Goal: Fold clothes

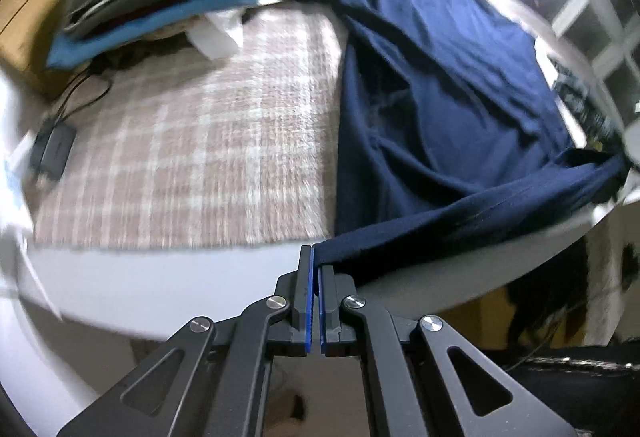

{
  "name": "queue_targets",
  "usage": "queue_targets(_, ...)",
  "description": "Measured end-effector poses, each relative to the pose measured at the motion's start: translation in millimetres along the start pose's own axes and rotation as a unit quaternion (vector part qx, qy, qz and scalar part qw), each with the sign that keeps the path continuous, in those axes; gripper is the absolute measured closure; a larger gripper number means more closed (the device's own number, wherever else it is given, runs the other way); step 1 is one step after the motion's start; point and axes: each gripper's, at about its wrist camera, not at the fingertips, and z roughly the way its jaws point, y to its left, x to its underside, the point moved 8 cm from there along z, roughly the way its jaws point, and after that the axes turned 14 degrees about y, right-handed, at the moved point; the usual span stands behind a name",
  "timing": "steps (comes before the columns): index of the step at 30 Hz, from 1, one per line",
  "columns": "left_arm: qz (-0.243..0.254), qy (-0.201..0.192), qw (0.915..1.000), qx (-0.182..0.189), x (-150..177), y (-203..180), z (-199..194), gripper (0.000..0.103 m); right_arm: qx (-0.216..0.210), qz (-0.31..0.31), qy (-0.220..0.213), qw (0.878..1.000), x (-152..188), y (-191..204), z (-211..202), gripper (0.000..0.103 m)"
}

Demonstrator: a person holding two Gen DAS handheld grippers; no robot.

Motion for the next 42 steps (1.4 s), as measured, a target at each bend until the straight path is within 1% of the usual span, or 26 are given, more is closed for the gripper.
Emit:
queue_targets(1, -0.012, -0.004, 0.9999, 0.010, 10, -3, -2, 0.102, -0.011, 0.032, -0.010, 0.999, 16, -7, -11, 0.099)
queue_targets(3, -0.035, -0.010, 0.9990, 0.026, 27, -10, 1, 0.102, -0.029, 0.080, 0.000, 0.996, 52, -17, -10, 0.099)
queue_targets(5, -0.062, -0.001, 0.9970, 0.046, 44, -10, 19, 0.102, -0.028, 0.101, 0.022, 0.994, 79, -20, 5, 0.099)
queue_targets(7, -0.081, 0.009, 0.9950, 0.058, 56, -6, 32, 0.102, -0.039, 0.118, 0.037, 0.992, 98, -18, 16, 0.099)
queue_targets(11, -0.089, 0.002, 0.9942, 0.060, 65, -7, 41, 0.102, -0.037, 0.114, 0.036, 0.992, 96, -22, 10, 0.099)
queue_targets(12, -0.091, -0.007, 0.9939, 0.062, 66, -10, 36, 0.102, -0.033, 0.113, 0.034, 0.992, 93, -24, 6, 0.099)
queue_targets(14, -0.094, -0.036, 0.9928, 0.065, 64, -19, 17, 0.102, -0.031, 0.113, 0.025, 0.993, 90, -25, -2, 0.099)
queue_targets(16, -0.085, -0.079, 0.9916, 0.056, 59, -26, -8, 0.102, -0.035, 0.111, 0.012, 0.993, 83, -24, -12, 0.099)
queue_targets(17, -0.091, -0.080, 0.9915, 0.049, 61, -19, -5, 0.102, -0.038, 0.110, 0.012, 0.993, 81, -21, -11, 0.099)
queue_targets(18, -0.106, -0.068, 0.9911, 0.043, 67, -8, 6, 0.102, -0.034, 0.100, 0.025, 0.994, 81, -16, -3, 0.099)
queue_targets(19, -0.131, -0.050, 0.9887, 0.055, 76, 4, 24, 0.102, -0.024, 0.083, 0.047, 0.995, 83, -9, 9, 0.099)
queue_targets(20, -0.165, -0.024, 0.9824, 0.084, 89, 14, 48, 0.102, -0.020, 0.071, 0.063, 0.995, 87, -3, 19, 0.099)
queue_targets(21, -0.182, -0.010, 0.9784, 0.098, 95, 19, 62, 0.102, -0.024, 0.069, 0.073, 0.995, 91, 1, 26, 0.099)
queue_targets(23, -0.176, -0.011, 0.9797, 0.094, 91, 15, 64, 0.102, -0.031, 0.076, 0.070, 0.994, 90, 0, 27, 0.099)
queue_targets(24, -0.164, -0.025, 0.9824, 0.085, 81, 11, 49, 0.102, -0.034, 0.078, 0.062, 0.994, 86, -1, 22, 0.099)
queue_targets(26, -0.143, -0.081, 0.9839, 0.071, 65, 4, -6, 0.102, -0.036, 0.074, 0.026, 0.996, 68, -2, -8, 0.099)
queue_targets(28, -0.135, -0.139, 0.9792, 0.060, 64, 2, -57, 0.102, -0.040, 0.072, -0.012, 0.997, 55, 0, -38, 0.099)
queue_targets(29, -0.134, -0.157, 0.9768, 0.057, 69, 4, -66, 0.102, -0.045, 0.072, -0.031, 0.996, 52, 3, -51, 0.099)
queue_targets(30, -0.145, -0.149, 0.9761, 0.063, 74, 8, -58, 0.102, -0.050, 0.077, -0.032, 0.995, 55, 3, -53, 0.099)
queue_targets(32, -0.184, -0.077, 0.9764, 0.084, 86, 19, 0, 0.102, -0.049, 0.088, 0.019, 0.995, 77, 1, -21, 0.099)
queue_targets(33, -0.189, -0.047, 0.9775, 0.080, 89, 20, 26, 0.102, -0.039, 0.090, 0.049, 0.994, 89, 0, 0, 0.099)
queue_targets(34, -0.187, -0.034, 0.9787, 0.079, 89, 17, 39, 0.102, -0.029, 0.088, 0.067, 0.993, 97, 0, 14, 0.099)
queue_targets(36, -0.175, -0.030, 0.9797, 0.092, 83, 8, 43, 0.102, -0.033, 0.092, 0.068, 0.993, 99, -1, 20, 0.099)
queue_targets(39, -0.162, -0.057, 0.9800, 0.101, 66, 6, 19, 0.102, -0.016, 0.092, 0.053, 0.994, 92, -11, 7, 0.099)
queue_targets(41, -0.146, -0.077, 0.9811, 0.100, 38, 7, 0, 0.102, -0.008, 0.093, 0.028, 0.995, 65, -20, -2, 0.099)
queue_targets(42, -0.129, -0.087, 0.9835, 0.093, 15, 6, -10, 0.102, -0.004, 0.093, 0.015, 0.996, 50, -25, -5, 0.099)
